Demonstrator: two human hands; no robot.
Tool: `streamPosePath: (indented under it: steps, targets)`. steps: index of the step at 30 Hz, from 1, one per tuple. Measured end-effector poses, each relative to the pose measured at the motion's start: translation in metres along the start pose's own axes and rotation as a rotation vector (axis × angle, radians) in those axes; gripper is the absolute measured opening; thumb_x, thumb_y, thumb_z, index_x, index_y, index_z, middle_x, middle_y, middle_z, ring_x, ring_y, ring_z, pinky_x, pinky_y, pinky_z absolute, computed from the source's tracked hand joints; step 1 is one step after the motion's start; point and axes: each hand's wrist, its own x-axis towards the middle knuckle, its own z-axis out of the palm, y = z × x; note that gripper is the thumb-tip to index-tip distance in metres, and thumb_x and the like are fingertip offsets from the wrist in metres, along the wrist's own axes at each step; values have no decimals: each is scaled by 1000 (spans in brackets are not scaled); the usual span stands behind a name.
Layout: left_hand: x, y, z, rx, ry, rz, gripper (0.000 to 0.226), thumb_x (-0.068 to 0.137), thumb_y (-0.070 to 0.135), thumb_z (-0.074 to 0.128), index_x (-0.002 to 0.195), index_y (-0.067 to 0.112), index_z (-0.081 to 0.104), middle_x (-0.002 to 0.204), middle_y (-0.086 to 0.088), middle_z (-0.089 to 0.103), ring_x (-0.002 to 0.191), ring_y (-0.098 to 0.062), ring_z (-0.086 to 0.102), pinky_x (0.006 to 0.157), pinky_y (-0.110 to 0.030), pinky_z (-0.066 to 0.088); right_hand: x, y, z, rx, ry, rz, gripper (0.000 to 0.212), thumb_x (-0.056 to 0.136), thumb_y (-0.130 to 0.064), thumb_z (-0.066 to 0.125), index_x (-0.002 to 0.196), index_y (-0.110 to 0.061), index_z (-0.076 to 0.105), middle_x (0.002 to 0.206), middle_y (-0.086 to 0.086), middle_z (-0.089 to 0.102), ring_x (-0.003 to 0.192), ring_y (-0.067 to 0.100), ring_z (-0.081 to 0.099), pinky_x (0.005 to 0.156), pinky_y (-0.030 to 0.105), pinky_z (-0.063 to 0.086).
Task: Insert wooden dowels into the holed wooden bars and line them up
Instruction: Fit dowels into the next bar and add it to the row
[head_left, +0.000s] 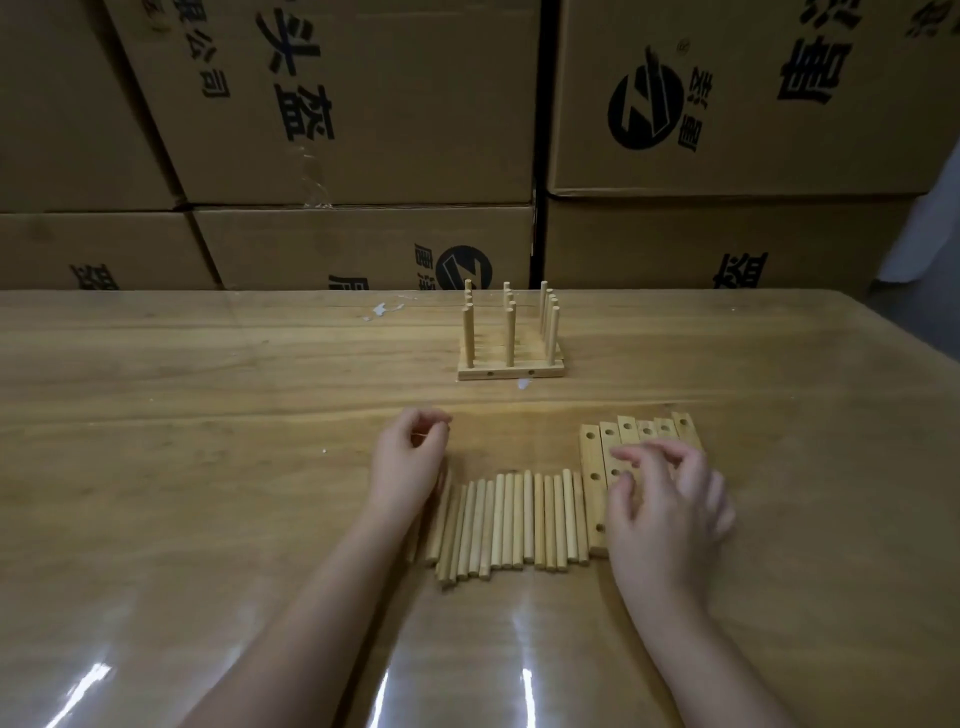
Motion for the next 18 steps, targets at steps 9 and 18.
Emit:
streamPosePath:
  steps: [9,18]
  targets:
    - [-45,-13,-4,-28,18,100,25,93,1,49,91,23,63,104,1,56,94,1,53,77,-5,38,21,38,-17,-367,-287,292,51,93,-38,40,140,-20,32,147,11,34,137,30,23,110,56,11]
    - [-43,-14,-3,-241,-79,121,33,94,-3,43,90,21,65,111,4,63,103,6,56,88,-11,40,24,42,-10,-21,-117,269,32,91,-11,51,123,-18,50,127,6,37,92,28,56,73,38,51]
